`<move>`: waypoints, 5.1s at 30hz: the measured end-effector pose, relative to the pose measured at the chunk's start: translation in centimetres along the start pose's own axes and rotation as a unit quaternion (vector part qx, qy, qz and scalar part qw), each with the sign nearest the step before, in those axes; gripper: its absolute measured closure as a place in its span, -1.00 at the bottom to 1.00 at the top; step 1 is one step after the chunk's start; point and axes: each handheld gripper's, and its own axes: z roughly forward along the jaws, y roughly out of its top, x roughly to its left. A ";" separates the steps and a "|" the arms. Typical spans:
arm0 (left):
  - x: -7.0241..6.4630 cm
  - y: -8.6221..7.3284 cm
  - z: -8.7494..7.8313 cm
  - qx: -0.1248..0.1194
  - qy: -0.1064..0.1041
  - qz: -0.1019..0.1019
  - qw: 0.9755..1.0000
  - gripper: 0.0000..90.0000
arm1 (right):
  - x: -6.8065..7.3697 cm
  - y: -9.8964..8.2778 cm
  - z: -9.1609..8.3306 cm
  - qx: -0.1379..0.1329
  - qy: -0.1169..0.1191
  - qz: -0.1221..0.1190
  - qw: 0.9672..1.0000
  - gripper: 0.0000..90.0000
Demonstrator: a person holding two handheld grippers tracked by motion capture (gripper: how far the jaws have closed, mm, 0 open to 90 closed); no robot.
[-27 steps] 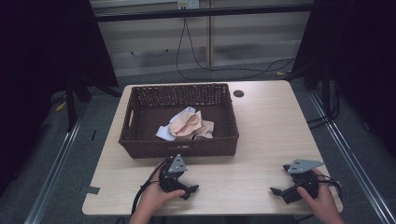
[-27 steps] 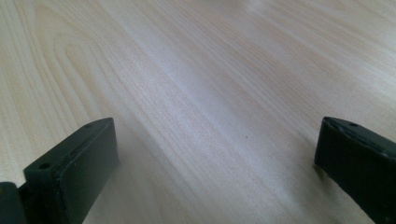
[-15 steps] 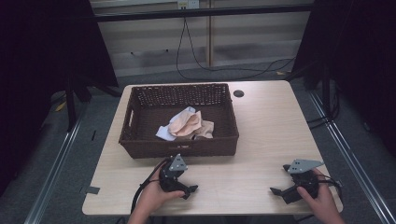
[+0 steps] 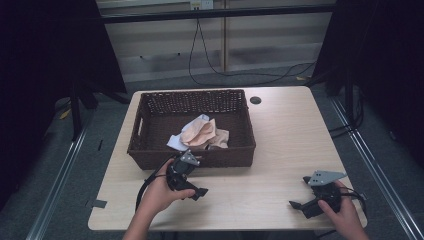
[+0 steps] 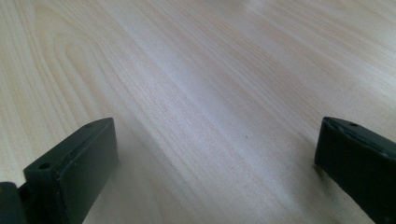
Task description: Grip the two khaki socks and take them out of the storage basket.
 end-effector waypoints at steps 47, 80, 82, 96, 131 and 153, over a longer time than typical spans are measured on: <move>4.0 9.3 -7.9 0.076 -0.022 -0.043 0.996 -0.84 | 0.0 0.0 0.0 -0.001 0.000 0.001 1.000 -1.00; 11.2 11.6 -1.4 0.078 0.059 -0.145 0.985 -0.81 | 0.0 0.0 0.0 -0.002 0.001 -0.002 1.000 -1.00; 11.9 11.7 -0.4 0.084 0.055 -0.153 0.983 -0.77 | -0.1 0.0 0.0 -0.001 0.001 -0.002 1.000 -1.00; 14.0 11.8 2.6 0.096 0.062 -0.173 0.978 -0.26 | -0.1 0.0 0.0 -0.001 0.003 -0.003 1.000 -1.00; 12.4 13.8 -6.4 0.117 0.014 -0.165 0.979 0.97 | -0.1 0.0 0.0 -0.001 0.003 -0.004 1.000 -1.00; 7.7 17.2 -14.1 0.100 -0.004 -0.139 0.985 0.97 | -0.1 0.0 0.0 -0.001 0.003 -0.004 1.000 -1.00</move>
